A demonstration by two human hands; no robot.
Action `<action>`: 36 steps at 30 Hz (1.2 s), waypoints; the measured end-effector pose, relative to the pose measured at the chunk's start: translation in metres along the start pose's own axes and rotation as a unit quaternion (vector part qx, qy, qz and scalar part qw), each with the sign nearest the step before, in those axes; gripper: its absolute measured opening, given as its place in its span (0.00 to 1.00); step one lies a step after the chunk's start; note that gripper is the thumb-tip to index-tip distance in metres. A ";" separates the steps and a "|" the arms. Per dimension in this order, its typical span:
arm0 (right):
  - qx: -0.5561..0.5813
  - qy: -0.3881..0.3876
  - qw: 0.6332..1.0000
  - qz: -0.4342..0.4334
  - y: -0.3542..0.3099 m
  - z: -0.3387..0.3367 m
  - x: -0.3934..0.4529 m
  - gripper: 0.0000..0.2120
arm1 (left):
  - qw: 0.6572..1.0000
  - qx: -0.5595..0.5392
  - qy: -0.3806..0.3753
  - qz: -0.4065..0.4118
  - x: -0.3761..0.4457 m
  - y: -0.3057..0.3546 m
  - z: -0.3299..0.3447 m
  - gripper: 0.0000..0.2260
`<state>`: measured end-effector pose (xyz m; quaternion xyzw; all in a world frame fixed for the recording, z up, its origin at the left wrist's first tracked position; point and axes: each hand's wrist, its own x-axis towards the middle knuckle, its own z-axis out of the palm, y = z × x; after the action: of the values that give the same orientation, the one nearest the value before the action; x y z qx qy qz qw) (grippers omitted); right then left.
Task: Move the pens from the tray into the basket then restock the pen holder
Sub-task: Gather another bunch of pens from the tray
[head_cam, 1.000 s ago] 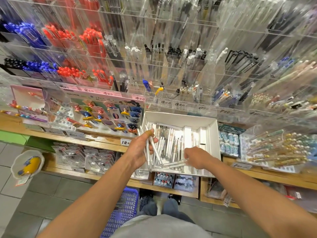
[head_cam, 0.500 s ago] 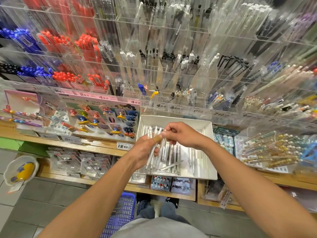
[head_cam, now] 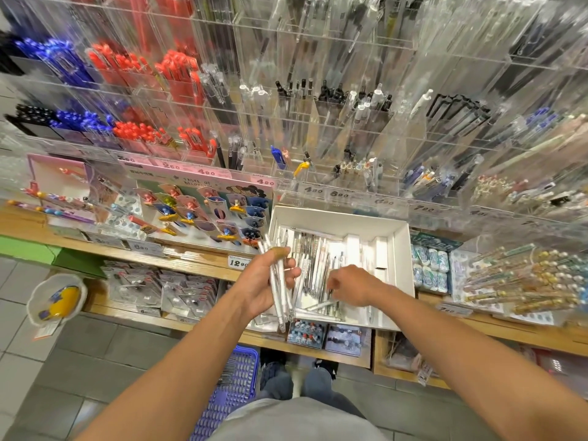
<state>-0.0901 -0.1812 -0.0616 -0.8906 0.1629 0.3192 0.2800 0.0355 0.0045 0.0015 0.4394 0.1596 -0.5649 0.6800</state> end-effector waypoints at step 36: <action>0.326 0.135 0.922 0.161 -0.025 0.020 0.039 0.14 | 0.999 0.011 0.048 0.010 -0.011 0.014 -0.018 0.03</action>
<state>-0.0588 -0.1534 -0.0900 -0.7464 0.4354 0.1663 0.4750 0.0502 0.0251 0.0052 0.4749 0.1811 -0.5380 0.6725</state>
